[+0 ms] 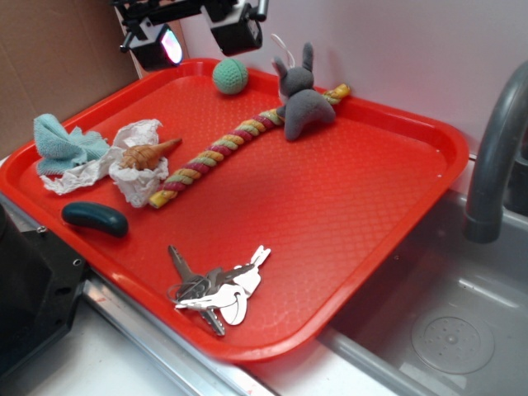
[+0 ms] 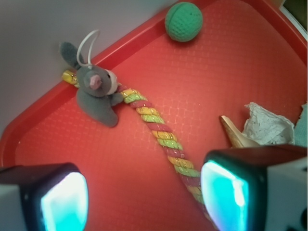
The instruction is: Grab the gray animal.
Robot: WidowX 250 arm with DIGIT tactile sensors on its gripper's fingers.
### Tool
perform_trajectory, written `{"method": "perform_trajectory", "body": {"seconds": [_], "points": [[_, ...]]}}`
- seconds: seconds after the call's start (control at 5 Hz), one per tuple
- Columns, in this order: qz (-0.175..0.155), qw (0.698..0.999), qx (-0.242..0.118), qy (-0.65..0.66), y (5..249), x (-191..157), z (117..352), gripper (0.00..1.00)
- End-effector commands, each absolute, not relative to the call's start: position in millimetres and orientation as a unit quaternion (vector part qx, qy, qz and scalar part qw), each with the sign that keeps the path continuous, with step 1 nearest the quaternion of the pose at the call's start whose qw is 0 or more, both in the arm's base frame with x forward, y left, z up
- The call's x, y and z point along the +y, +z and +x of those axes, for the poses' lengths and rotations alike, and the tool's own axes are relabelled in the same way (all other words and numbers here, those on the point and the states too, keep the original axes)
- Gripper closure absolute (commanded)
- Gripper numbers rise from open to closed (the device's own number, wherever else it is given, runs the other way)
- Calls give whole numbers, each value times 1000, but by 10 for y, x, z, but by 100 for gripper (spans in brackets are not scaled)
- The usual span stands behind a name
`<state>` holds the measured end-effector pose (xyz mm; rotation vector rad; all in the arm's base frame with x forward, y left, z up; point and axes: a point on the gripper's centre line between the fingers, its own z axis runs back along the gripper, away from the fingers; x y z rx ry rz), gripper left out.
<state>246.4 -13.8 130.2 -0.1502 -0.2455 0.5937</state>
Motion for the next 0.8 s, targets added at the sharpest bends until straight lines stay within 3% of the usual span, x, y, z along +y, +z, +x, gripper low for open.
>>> {"method": "perform_trajectory", "body": {"seconds": [0.0,0.2,0.6], "points": [[-70,946,-161,274,1020,-64,2886,0],[-59,943,-198,259,767,-92,3076,0],[-48,958,-194,204,621,-212,3464,0]]}}
